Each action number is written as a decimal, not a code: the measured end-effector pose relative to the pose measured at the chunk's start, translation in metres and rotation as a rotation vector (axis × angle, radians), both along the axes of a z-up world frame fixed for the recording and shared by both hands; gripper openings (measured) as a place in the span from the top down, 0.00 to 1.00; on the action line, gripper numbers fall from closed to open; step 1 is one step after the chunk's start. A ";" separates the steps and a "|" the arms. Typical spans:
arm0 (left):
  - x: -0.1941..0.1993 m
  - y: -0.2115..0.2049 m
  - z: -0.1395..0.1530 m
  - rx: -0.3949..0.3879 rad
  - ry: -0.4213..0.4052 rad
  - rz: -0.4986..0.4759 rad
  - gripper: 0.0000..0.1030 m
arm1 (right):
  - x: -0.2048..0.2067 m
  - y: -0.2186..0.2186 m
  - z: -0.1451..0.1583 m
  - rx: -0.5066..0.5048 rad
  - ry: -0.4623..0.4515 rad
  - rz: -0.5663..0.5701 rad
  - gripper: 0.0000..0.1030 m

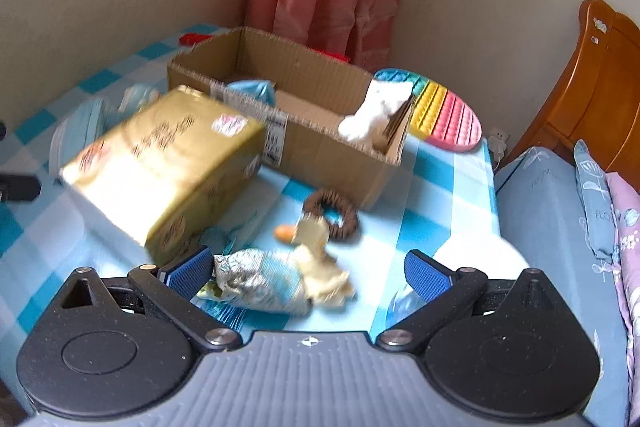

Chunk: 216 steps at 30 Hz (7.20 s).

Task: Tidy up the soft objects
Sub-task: 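Grasp the floral fabric pouch with the right tool while the left tool grasps the flat blue mask, then carry the floral pouch into the cardboard box and open the right tool, then carry the flat blue mask over the cardboard box with the left tool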

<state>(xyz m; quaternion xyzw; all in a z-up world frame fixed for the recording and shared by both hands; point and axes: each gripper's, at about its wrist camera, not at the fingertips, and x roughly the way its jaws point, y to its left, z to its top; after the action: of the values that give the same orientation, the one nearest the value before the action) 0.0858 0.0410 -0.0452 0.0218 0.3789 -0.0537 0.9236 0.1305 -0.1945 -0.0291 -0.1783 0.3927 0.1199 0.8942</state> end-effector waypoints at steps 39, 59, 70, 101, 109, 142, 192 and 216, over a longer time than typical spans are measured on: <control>0.065 0.031 -0.019 -0.067 -0.001 0.159 0.09 | -0.026 0.014 -0.047 0.163 0.152 0.213 0.00; 0.061 0.031 -0.046 0.015 0.076 0.176 0.09 | -0.031 0.012 -0.046 0.174 0.133 0.207 0.00; 0.065 0.028 -0.052 -0.016 0.074 0.174 0.10 | -0.018 0.000 -0.038 0.187 0.121 0.205 0.00; 0.060 0.034 -0.047 -0.028 0.057 0.176 0.42 | -0.009 0.008 -0.038 0.122 0.145 0.277 0.20; 0.055 0.035 -0.039 -0.035 0.056 0.160 0.58 | -0.020 0.004 -0.029 0.121 0.125 0.203 0.31; 0.008 0.010 0.002 -0.050 -0.002 0.034 0.61 | 0.036 0.001 0.084 0.137 -0.088 0.178 0.41; 0.062 -0.023 0.050 0.014 -0.063 -0.066 0.61 | 0.024 -0.003 0.011 0.168 0.054 -0.121 0.00; 0.197 -0.078 0.047 0.120 -0.066 -0.085 0.13 | -0.004 -0.026 0.020 0.205 0.001 -0.198 0.00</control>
<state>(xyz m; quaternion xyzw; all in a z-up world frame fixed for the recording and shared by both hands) 0.2826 -0.0373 0.0020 0.0949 0.3496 -0.0696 0.9295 0.1264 -0.2208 -0.0092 -0.0463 0.3944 0.0707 0.9151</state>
